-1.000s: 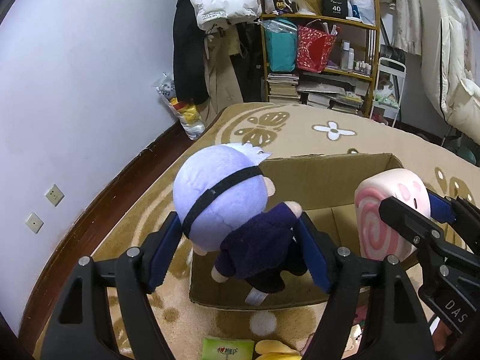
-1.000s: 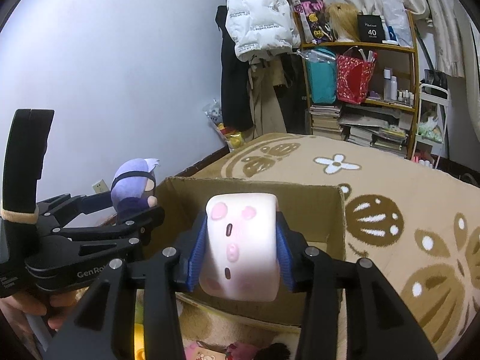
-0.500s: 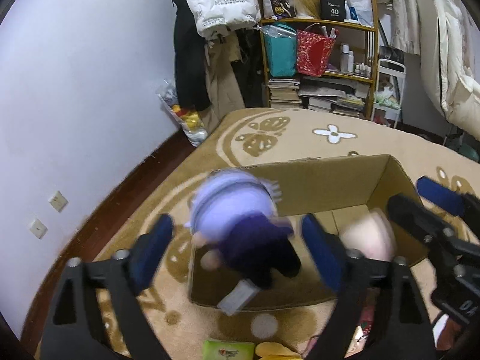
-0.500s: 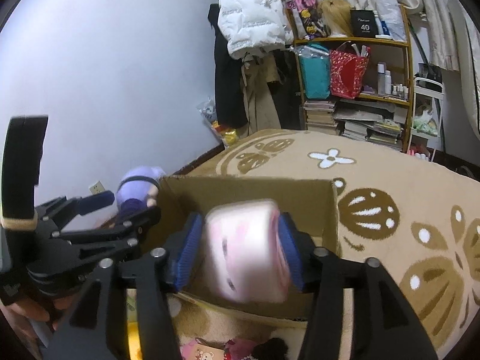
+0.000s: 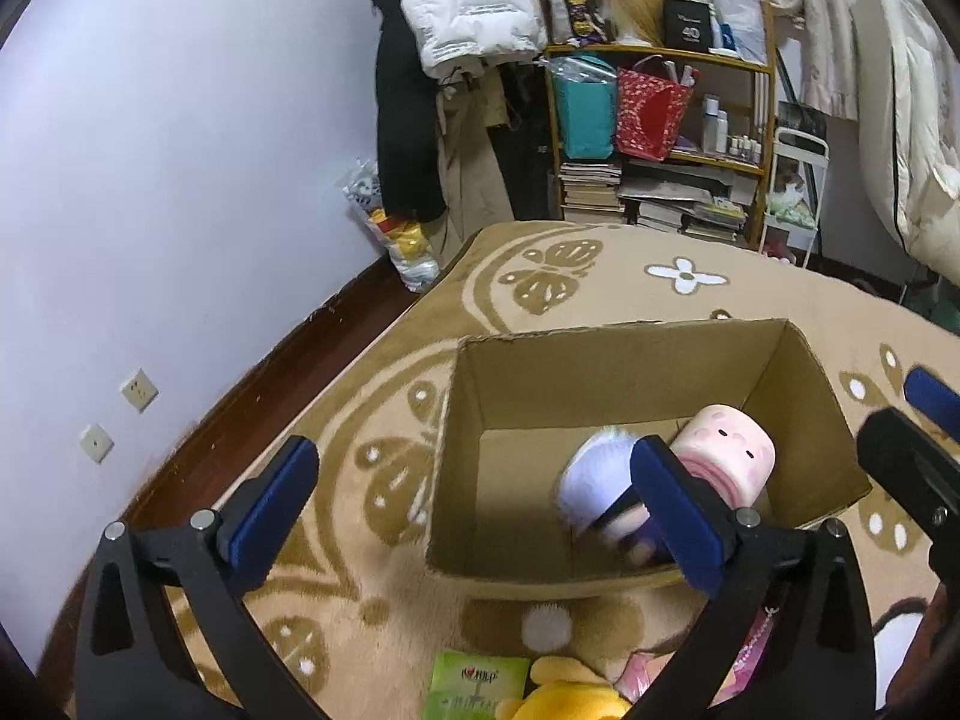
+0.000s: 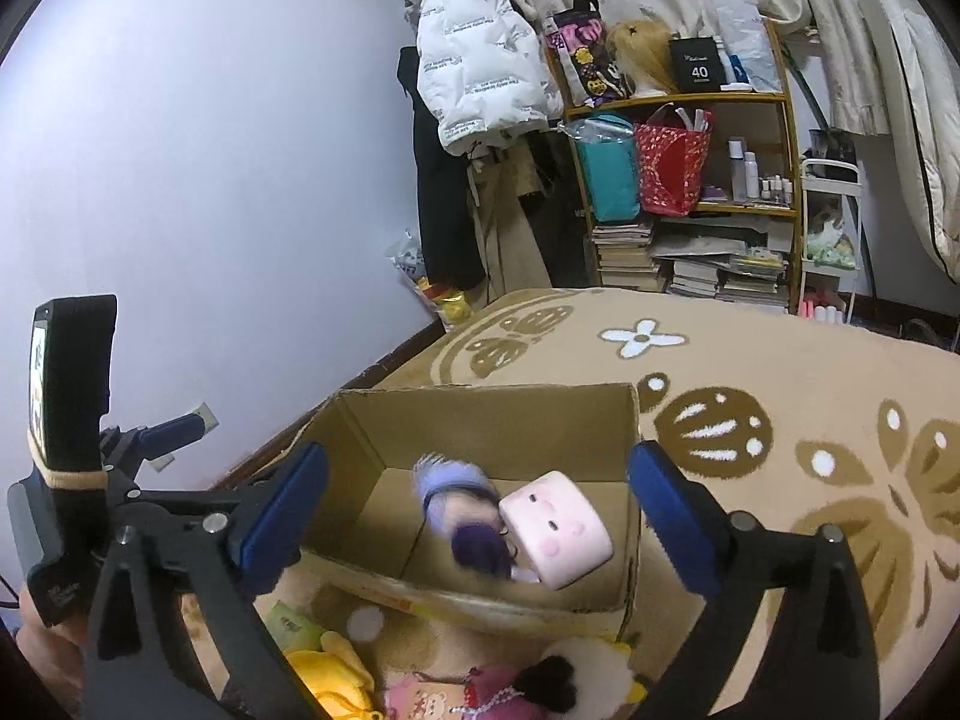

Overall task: Organize soft objects
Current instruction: 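Lower both toys into the box and open both tools, then withdraw both tools from the box back toward the remaining toys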

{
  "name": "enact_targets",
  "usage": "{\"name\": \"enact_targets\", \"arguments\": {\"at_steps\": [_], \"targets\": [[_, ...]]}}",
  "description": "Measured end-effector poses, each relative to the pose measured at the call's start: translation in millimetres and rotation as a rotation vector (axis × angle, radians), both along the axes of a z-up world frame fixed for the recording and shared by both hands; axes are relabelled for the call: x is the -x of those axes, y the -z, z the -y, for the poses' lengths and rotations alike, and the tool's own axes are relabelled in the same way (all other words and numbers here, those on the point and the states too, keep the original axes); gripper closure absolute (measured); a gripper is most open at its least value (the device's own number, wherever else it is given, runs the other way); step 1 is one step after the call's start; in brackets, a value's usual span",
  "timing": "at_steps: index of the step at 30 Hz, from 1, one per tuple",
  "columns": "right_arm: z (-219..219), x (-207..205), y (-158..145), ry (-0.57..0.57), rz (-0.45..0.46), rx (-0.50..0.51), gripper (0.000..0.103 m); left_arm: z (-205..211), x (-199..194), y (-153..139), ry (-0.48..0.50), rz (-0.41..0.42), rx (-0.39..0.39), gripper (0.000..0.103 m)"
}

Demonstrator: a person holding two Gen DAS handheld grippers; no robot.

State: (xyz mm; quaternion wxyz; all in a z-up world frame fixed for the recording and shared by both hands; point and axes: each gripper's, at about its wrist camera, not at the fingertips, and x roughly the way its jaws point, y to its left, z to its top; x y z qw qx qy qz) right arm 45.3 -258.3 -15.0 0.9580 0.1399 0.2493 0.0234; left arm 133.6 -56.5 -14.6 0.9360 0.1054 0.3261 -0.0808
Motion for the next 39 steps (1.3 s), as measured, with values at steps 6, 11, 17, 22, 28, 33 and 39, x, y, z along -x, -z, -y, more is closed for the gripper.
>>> {"name": "enact_targets", "arguments": {"at_steps": [6,11,17,22,28,33,39], "targets": [[-2,14,-2,0.008,-0.016,0.002,0.000,-19,15,-4,-0.032,-0.019,0.003,0.000],[-5,27,-5,0.005,-0.027,-0.001,0.000,-32,30,-8,-0.035,-0.041,0.017,0.000],[-7,43,-8,0.007,-0.039,0.004,0.000,-37,45,-11,-0.032,-0.056,0.001,0.000],[-7,54,-5,0.020,-0.066,0.004,0.000,-39,54,-7,-0.021,-0.095,-0.003,0.000],[-2,60,1,0.034,-0.113,0.035,0.000,-42,63,1,-0.008,-0.159,-0.015,0.000],[7,62,8,0.050,-0.137,0.008,0.000,-40,67,9,0.002,-0.180,-0.033,0.000],[16,57,23,0.061,-0.188,-0.019,0.000,-32,67,21,0.013,-0.210,-0.061,0.000]]}}
